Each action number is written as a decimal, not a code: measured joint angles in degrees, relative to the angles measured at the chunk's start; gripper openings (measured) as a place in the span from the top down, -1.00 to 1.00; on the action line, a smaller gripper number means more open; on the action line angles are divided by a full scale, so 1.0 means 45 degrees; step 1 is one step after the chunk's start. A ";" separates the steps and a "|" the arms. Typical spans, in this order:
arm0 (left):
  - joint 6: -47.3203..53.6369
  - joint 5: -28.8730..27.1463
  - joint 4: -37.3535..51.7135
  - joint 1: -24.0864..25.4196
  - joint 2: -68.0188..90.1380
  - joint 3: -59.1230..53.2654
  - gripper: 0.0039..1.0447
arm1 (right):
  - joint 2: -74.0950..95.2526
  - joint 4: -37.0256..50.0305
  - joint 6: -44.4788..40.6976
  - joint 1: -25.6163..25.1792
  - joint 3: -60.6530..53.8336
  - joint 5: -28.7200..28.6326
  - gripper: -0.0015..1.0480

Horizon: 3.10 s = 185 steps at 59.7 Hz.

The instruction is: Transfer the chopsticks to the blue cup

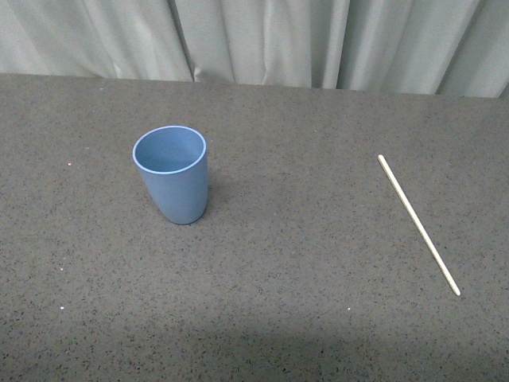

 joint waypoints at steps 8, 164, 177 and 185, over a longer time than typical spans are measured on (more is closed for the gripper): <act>0.0000 0.0000 0.0000 0.0000 -0.0005 0.0000 -0.88 | 0.0000 0.0000 0.0000 0.0000 0.0000 0.0000 -0.82; 0.0000 0.0005 -0.0005 0.0000 0.0000 0.0000 -0.88 | 2.7977 -0.2477 0.0918 0.1467 1.4926 -0.0656 -0.14; 0.0000 0.0005 0.0000 0.0000 0.0000 0.0000 -0.88 | 2.8152 -0.2676 0.0923 0.1501 1.5188 -0.0578 0.44; 0.0000 0.0005 -0.0005 0.0000 0.0000 0.0000 -0.88 | 2.8171 -0.2798 0.1039 0.1530 1.5237 -0.0646 0.91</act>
